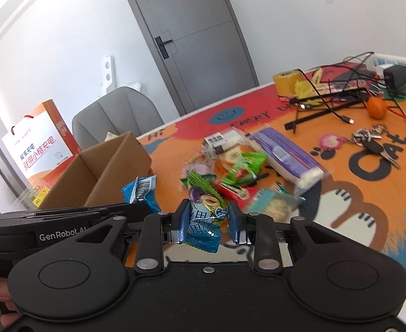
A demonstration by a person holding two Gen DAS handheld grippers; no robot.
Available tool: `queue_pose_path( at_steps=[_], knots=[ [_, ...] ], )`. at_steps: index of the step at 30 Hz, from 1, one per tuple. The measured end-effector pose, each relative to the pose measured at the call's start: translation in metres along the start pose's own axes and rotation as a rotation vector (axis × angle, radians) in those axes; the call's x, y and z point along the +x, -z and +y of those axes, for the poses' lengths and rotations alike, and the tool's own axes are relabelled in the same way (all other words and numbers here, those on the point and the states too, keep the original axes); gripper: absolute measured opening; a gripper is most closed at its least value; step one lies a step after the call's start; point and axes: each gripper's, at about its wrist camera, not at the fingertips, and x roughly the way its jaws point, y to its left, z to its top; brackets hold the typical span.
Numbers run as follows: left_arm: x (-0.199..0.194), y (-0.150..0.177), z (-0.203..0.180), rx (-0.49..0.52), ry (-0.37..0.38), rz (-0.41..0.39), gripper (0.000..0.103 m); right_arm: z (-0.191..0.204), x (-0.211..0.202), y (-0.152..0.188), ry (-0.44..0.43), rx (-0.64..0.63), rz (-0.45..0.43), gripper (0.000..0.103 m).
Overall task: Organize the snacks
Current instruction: 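Carry both held packets over the open cardboard box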
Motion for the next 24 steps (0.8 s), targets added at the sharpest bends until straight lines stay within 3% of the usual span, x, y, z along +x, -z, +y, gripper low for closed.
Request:
queue_pose_path(
  at_steps=[24],
  knots=[
    [-0.064, -0.022, 0.085, -0.105, -0.136, -0.123, 0.013, 0.093, 0.023, -0.029, -0.125, -0.104, -0.042, 0.03]
  ],
)
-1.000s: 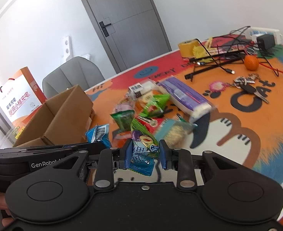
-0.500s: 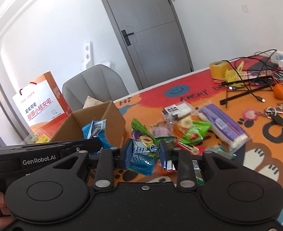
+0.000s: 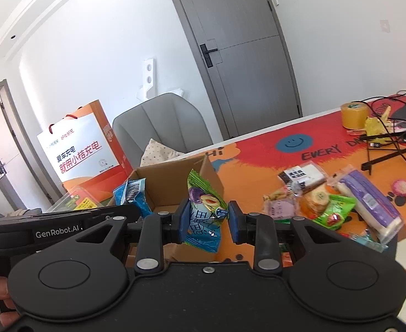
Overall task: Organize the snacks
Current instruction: 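Carry both held packets over the open cardboard box, then open the left tool dropping the blue packet while the right tool releases its packet into the box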
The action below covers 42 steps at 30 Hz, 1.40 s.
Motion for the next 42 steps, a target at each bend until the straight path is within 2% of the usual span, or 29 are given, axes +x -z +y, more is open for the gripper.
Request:
queue_pose_path(
  at_steps=[11, 16, 20, 26, 27, 31, 33, 34, 38, 41, 42],
  knots=[
    [0.006, -0.001, 0.054, -0.084, -0.063, 0.019, 0.013, 0.032, 0.03, -0.002, -0.035, -0.031, 0.04, 0.03],
    [0.01, 0.003, 0.066, -0.111, -0.065, 0.064, 0.016, 0.042, 0.045, -0.001, -0.042, -0.032, 0.061, 0.03],
    [0.005, 0.002, 0.072, -0.118, -0.091, 0.069, 0.018, 0.046, 0.055, 0.0, -0.056, -0.018, 0.083, 0.03],
    [-0.004, 0.0, 0.078, -0.141, -0.105, 0.056, 0.04, 0.054, 0.065, 0.0, -0.08, -0.016, 0.102, 0.031],
    [-0.005, 0.0, 0.078, -0.14, -0.114, 0.054, 0.048, 0.055, 0.066, 0.0, -0.085, -0.016, 0.104, 0.031],
    [-0.008, 0.002, 0.08, -0.15, -0.129, 0.032, 0.073, 0.056, 0.068, 0.0, -0.067, -0.009, 0.106, 0.041],
    [-0.009, 0.003, 0.081, -0.158, -0.139, 0.027, 0.081, 0.055, 0.066, 0.001, -0.058, -0.013, 0.103, 0.048],
    [-0.008, 0.004, 0.082, -0.161, -0.142, 0.03, 0.086, 0.054, 0.062, 0.001, -0.05, -0.012, 0.097, 0.055],
    [-0.005, 0.004, 0.08, -0.172, -0.15, 0.055, 0.089, 0.046, 0.046, 0.001, -0.024, -0.002, 0.046, 0.085],
    [-0.004, 0.004, 0.076, -0.175, -0.167, 0.068, 0.092, 0.039, 0.039, 0.002, 0.004, 0.002, 0.034, 0.094],
    [-0.005, 0.005, 0.074, -0.175, -0.167, 0.069, 0.093, 0.035, 0.037, 0.001, 0.012, 0.01, 0.033, 0.095]
  ],
)
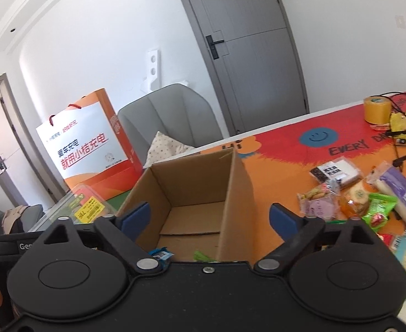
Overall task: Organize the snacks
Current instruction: 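Open the left tool dropping the blue packet while the right tool releases its packet into the box, then move both tools back to the snack pile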
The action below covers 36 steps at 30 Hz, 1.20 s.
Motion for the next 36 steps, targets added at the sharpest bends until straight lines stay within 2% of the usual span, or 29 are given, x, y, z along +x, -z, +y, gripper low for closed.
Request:
queue_pose_path(
  at_steps=[3, 6, 19, 30, 36],
  knots=[
    [-0.002, 0.003, -0.005, 0.013, 0.002, -0.003, 0.095, -0.008, -0.005, 0.002, 0.023, 0.013, -0.005, 0.099],
    [-0.005, 0.006, -0.012, 0.025, -0.003, -0.017, 0.102, -0.015, -0.012, 0.004, 0.051, 0.013, -0.018, 0.103],
    [-0.02, 0.017, -0.046, 0.078, 0.037, -0.056, 0.103, -0.046, -0.051, 0.012, 0.096, 0.071, -0.076, 0.103],
    [-0.027, 0.027, -0.078, 0.122, 0.122, -0.06, 0.103, -0.079, -0.082, 0.02, 0.164, 0.104, -0.097, 0.103],
    [-0.025, 0.032, -0.097, 0.162, 0.16, -0.051, 0.103, -0.094, -0.093, 0.024, 0.158, 0.125, -0.09, 0.103]
  ],
)
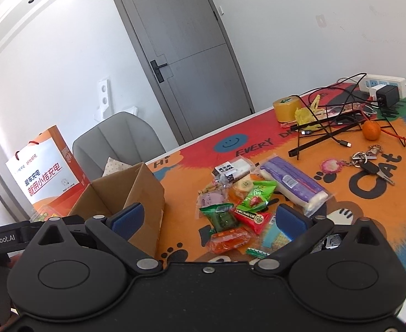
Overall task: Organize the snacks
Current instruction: 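Move both tools back to the snack pile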
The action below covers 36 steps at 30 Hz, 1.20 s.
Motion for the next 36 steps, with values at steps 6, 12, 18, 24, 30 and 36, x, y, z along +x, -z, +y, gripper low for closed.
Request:
queue_pose_path(
  at_steps=[6, 12, 18, 24, 30, 36],
  knots=[
    [0.008, 0.003, -0.021, 0.047, 0.016, 0.012, 0.103, -0.014, -0.007, 0.0, 0.037, 0.006, 0.0, 0.103],
    [0.024, 0.007, -0.04, 0.08, 0.032, 0.052, 0.103, -0.035, -0.013, 0.002, 0.068, 0.029, -0.004, 0.103],
    [0.038, 0.01, -0.059, 0.119, 0.061, 0.065, 0.102, -0.061, -0.014, 0.005, 0.083, 0.071, 0.005, 0.103],
    [0.056, 0.014, -0.075, 0.15, 0.081, 0.073, 0.102, -0.079, -0.008, 0.011, 0.088, 0.096, 0.018, 0.102],
    [0.082, 0.019, -0.084, 0.133, 0.091, 0.105, 0.098, -0.093, 0.005, 0.018, 0.091, 0.126, 0.059, 0.091],
    [0.1, 0.024, -0.094, 0.167, 0.058, 0.09, 0.095, -0.098, 0.023, 0.024, 0.082, 0.137, 0.098, 0.087]
  ],
)
